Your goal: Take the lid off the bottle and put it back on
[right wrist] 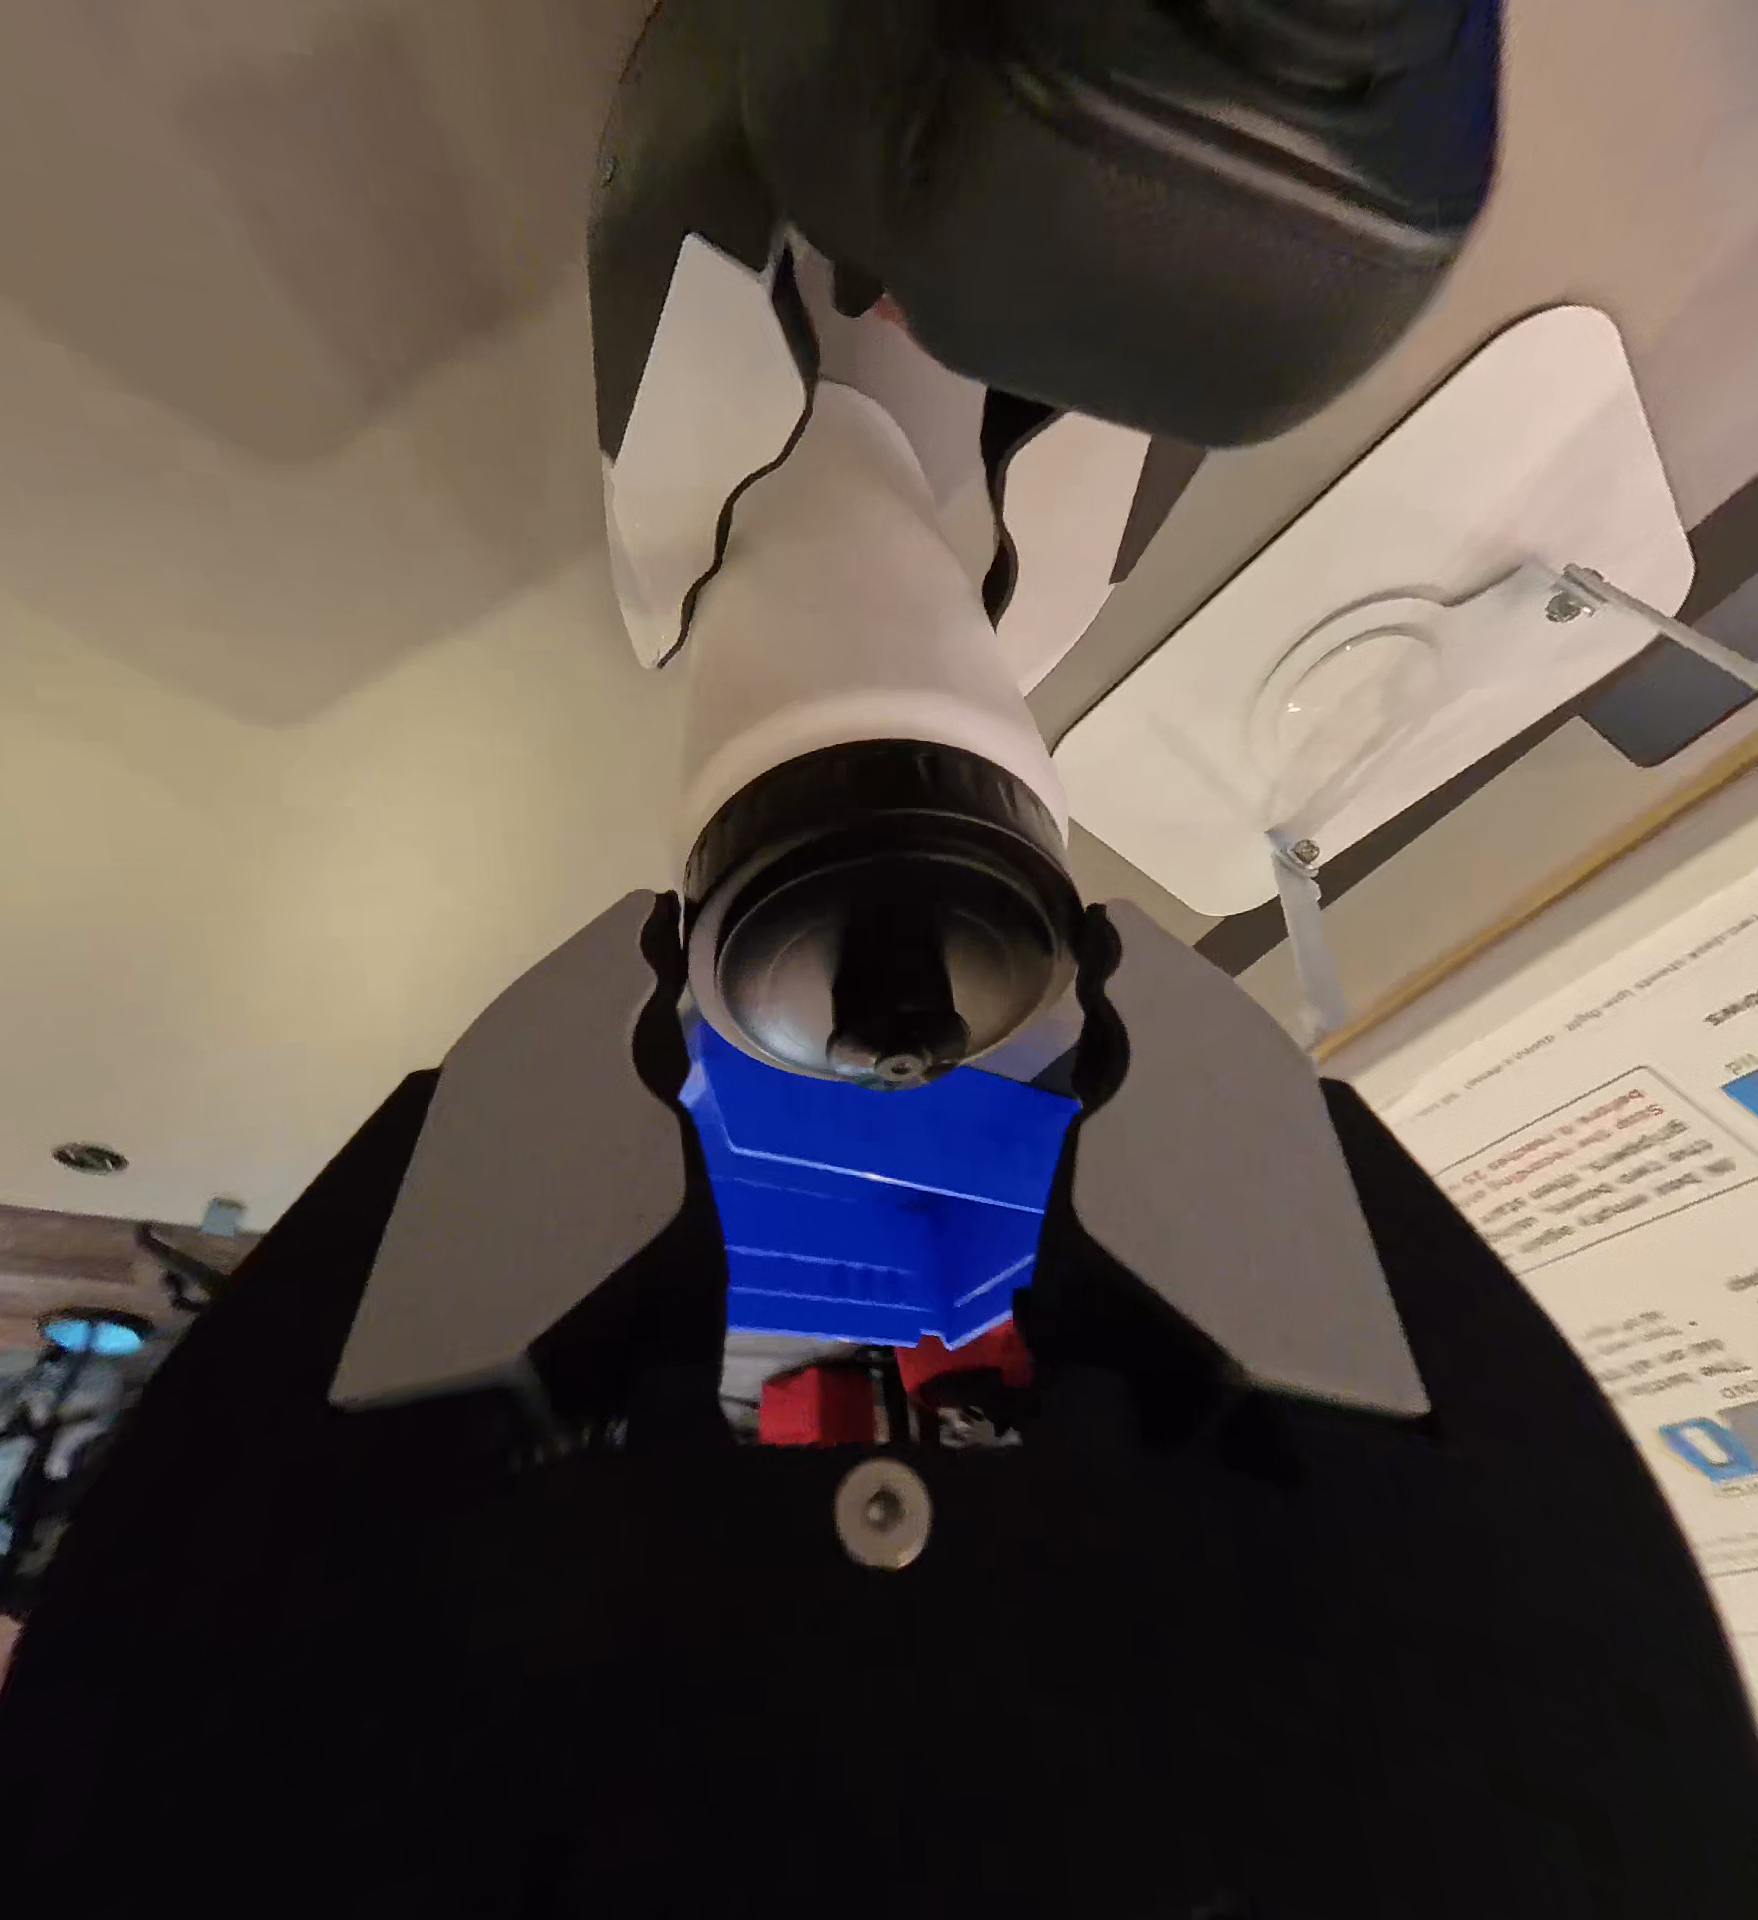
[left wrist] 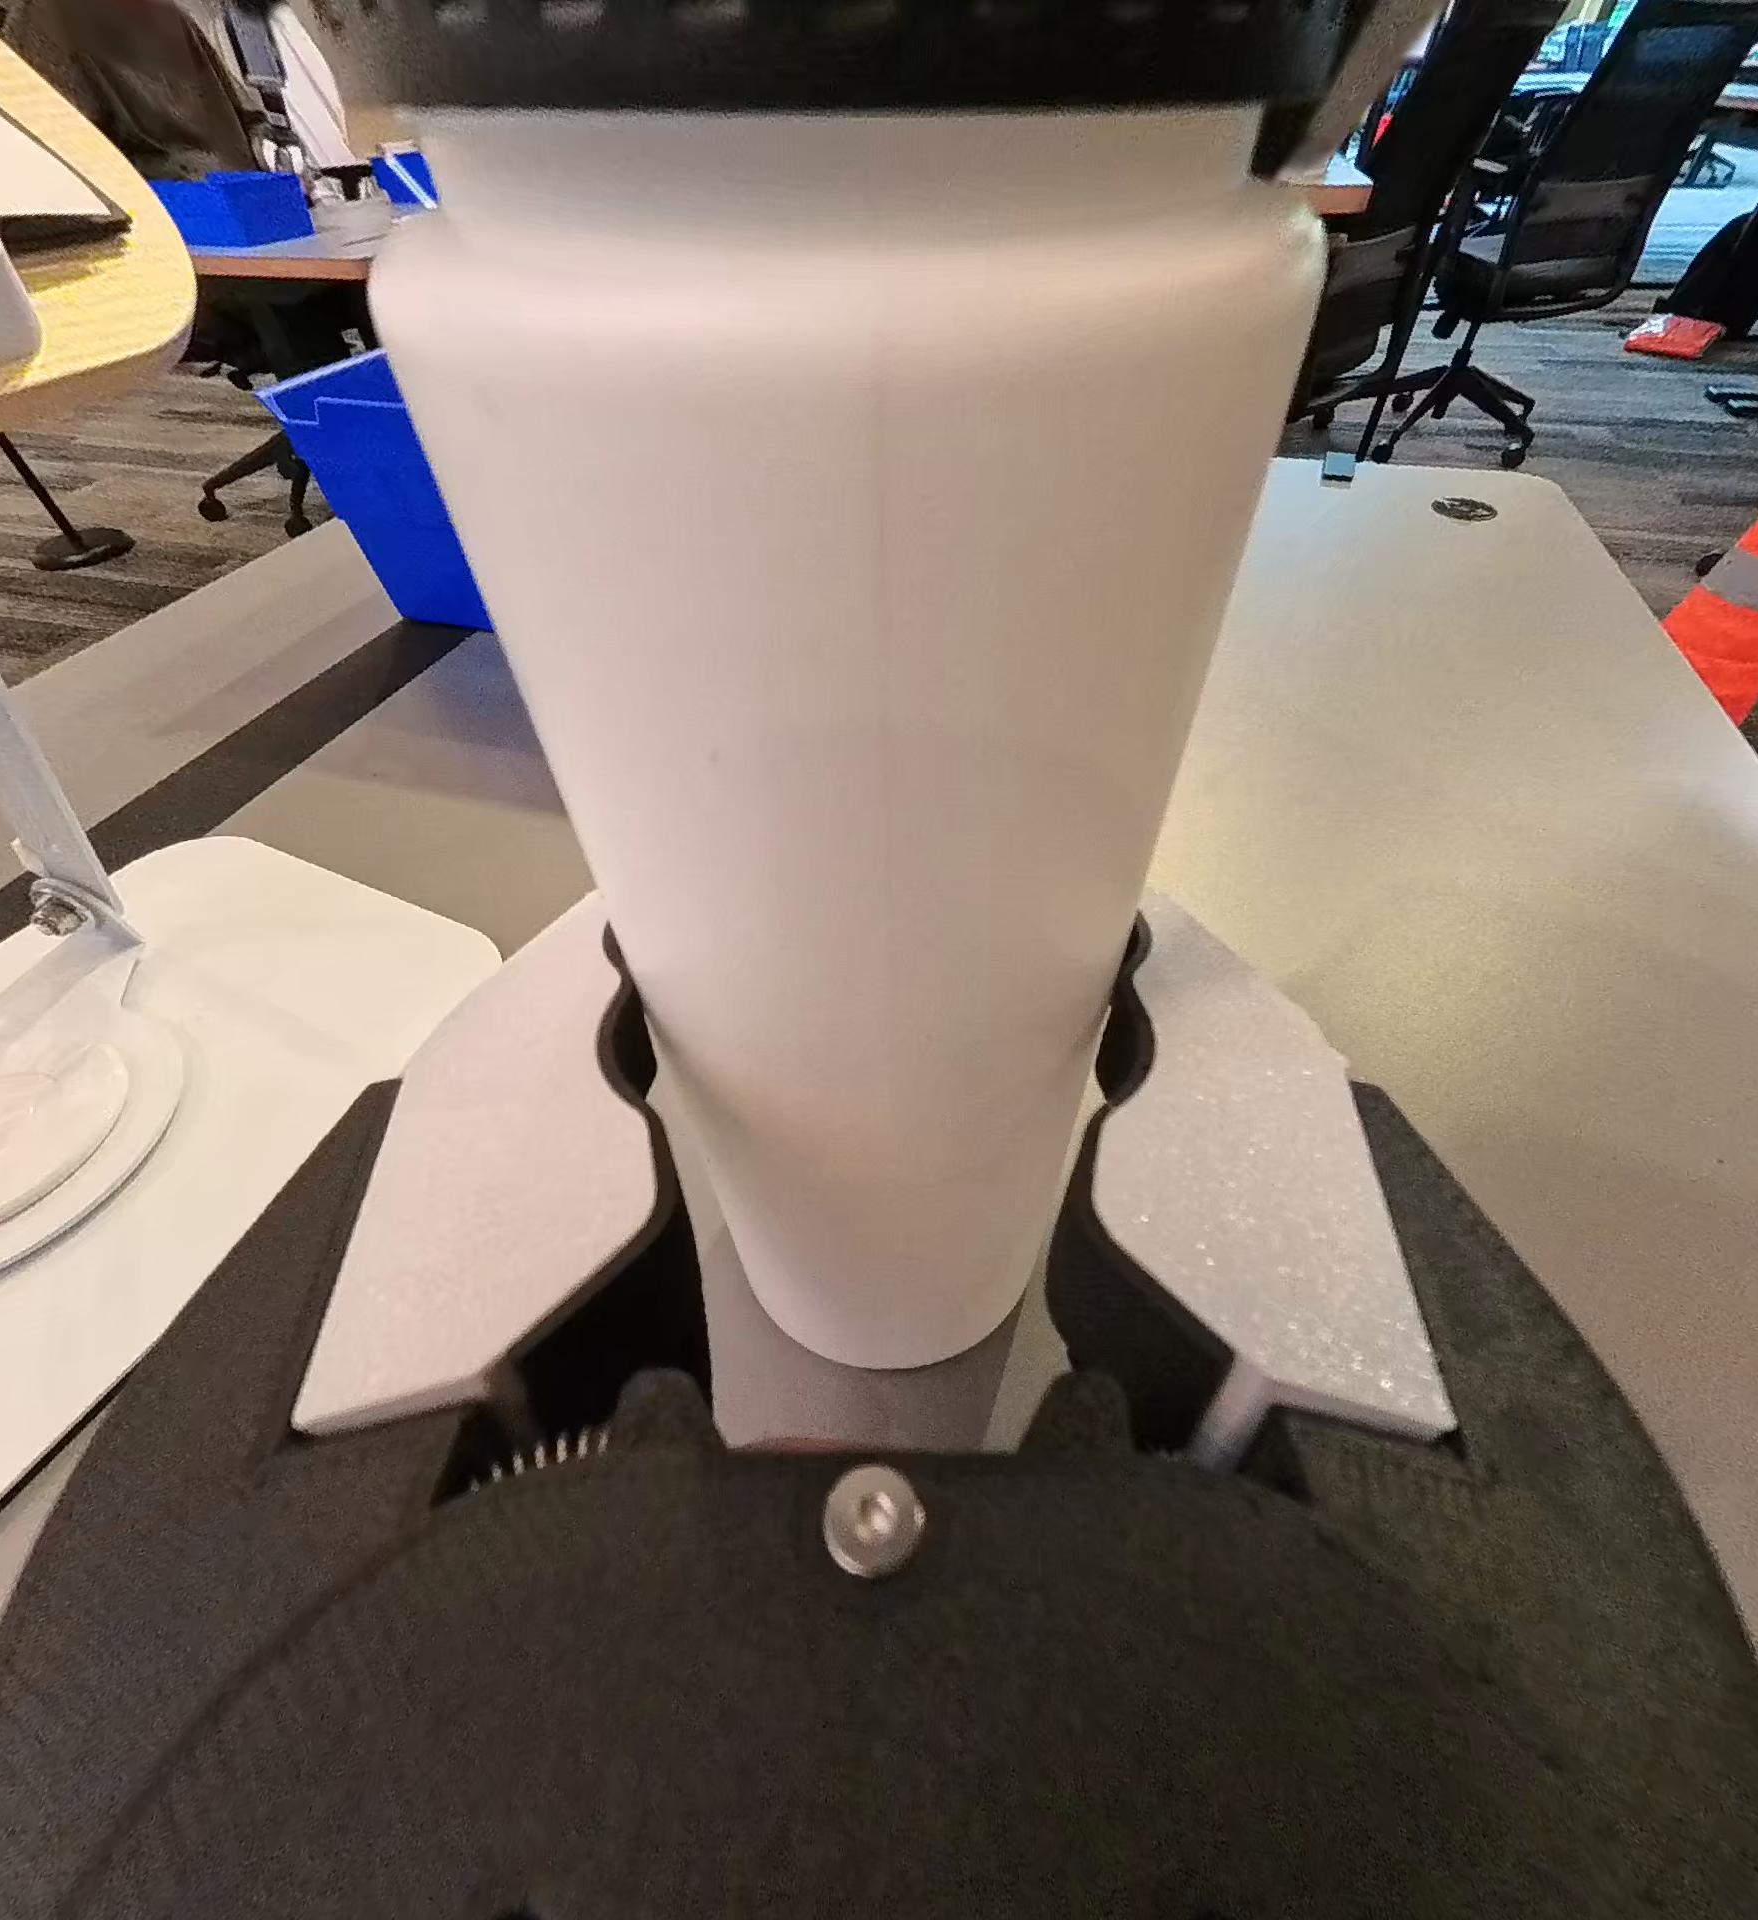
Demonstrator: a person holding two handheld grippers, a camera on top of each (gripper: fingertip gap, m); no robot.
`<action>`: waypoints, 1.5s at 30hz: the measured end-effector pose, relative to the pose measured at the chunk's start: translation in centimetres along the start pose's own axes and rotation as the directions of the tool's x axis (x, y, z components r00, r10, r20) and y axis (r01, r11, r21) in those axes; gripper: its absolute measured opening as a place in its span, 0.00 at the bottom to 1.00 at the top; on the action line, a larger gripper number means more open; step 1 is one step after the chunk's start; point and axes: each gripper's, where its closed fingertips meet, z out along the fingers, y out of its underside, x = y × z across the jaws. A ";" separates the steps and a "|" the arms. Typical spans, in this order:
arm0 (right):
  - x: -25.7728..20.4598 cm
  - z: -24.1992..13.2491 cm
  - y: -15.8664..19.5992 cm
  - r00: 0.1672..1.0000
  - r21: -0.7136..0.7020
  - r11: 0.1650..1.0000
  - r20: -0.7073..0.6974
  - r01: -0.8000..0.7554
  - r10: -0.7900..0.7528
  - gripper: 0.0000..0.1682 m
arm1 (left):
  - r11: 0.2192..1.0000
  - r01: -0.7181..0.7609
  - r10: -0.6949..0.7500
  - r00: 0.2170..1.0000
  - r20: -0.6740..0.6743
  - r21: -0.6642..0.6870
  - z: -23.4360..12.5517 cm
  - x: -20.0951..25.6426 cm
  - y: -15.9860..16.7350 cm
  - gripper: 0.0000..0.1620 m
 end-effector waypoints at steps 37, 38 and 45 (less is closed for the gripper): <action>-0.8 0.2 0.3 0.837 0.117 0.844 0.257 -0.524 0.484 0.46 | 1.000 0.007 -0.007 1.000 -0.004 0.009 0.0 0.0 0.0 0.53; -1.0 0.4 0.3 0.804 0.104 0.817 0.289 -0.567 0.520 0.46 | 1.000 0.006 -0.006 1.000 -0.004 0.009 0.0 0.0 0.0 0.53; -1.0 0.8 0.6 0.889 0.076 0.901 0.219 -0.426 0.402 0.45 | 1.000 0.002 -0.002 1.000 -0.005 0.007 0.0 0.0 0.0 0.52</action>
